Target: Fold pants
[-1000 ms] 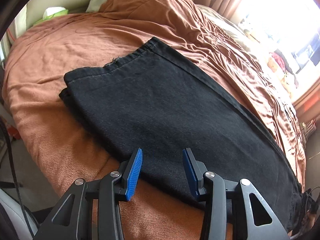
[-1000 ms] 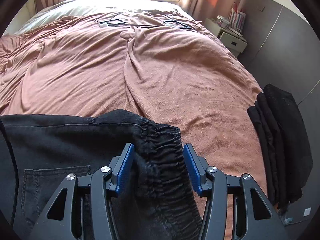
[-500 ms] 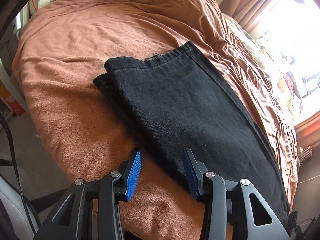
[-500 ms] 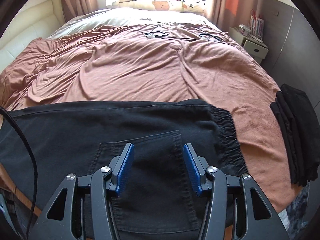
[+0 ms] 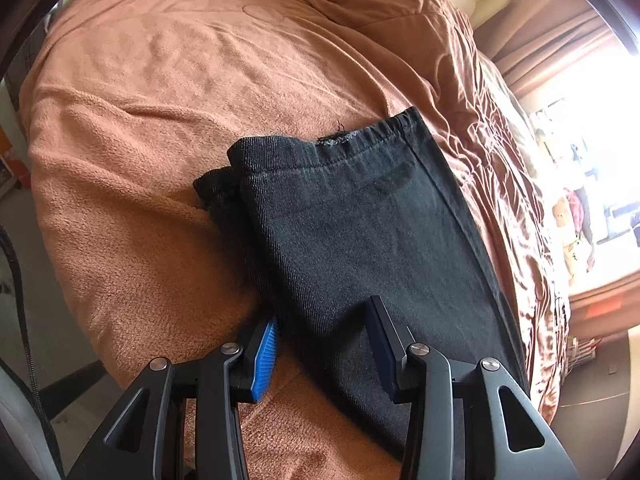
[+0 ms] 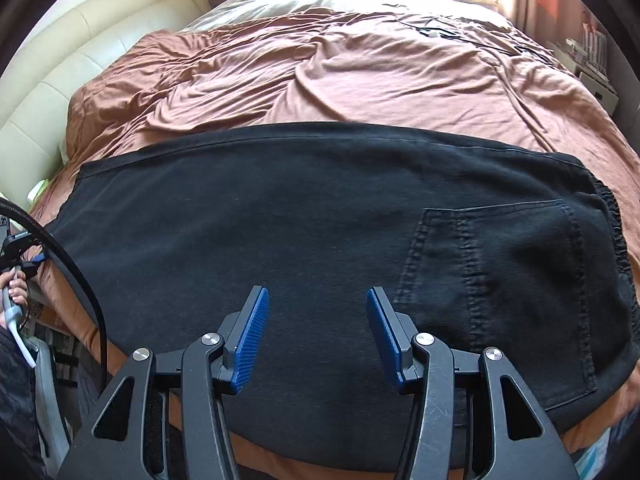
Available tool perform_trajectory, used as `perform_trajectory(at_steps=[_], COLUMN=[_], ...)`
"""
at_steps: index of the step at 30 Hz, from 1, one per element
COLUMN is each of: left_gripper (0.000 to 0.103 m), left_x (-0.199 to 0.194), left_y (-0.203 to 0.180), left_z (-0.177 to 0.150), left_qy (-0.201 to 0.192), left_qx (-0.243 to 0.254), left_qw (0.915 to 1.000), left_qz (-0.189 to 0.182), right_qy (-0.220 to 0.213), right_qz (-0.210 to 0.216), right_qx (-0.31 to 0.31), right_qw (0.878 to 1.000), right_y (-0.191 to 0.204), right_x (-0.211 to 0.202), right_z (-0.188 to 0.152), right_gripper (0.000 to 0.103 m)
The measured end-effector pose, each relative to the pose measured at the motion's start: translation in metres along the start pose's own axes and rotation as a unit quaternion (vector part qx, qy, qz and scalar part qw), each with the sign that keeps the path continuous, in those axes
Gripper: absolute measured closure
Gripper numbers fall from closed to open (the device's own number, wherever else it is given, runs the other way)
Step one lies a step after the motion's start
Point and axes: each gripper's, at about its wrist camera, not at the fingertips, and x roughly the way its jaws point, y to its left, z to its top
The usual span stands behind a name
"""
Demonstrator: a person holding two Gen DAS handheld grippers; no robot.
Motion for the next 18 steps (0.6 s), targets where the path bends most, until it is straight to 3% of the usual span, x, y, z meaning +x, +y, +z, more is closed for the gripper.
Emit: perform_trajectory(at_steps=[6, 9, 11, 18], left_gripper=[0.059, 0.070, 0.084, 0.093], left_x=[0.007, 0.010, 0.011, -0.005], left_y=[0.003, 0.006, 0.007, -0.004], left_z=[0.009, 0.014, 0.017, 0.022], left_qy=[-0.002, -0.003, -0.005, -0.032], left_qx=[-0.014, -0.021, -0.018, 0.010], left_qw=[0.9998, 0.9996, 0.9995, 0.9983], left_qz=[-0.011, -0.016, -0.025, -0.048], right_qy=[0.008, 0.011, 0.015, 0.019], right_qz=[0.028, 0.043, 0.050, 0.066], right_qx=[-0.021, -0.025, -0.027, -0.036], right_qw=[0.999, 0.999, 0.998, 0.997], right_y=[0.025, 0.032, 0.040, 0.063], right_x=[0.016, 0.024, 0.033, 0.050], right_z=[0.002, 0.003, 0.005, 0.005], right_gripper=[0.054, 0.054, 0.054, 0.056])
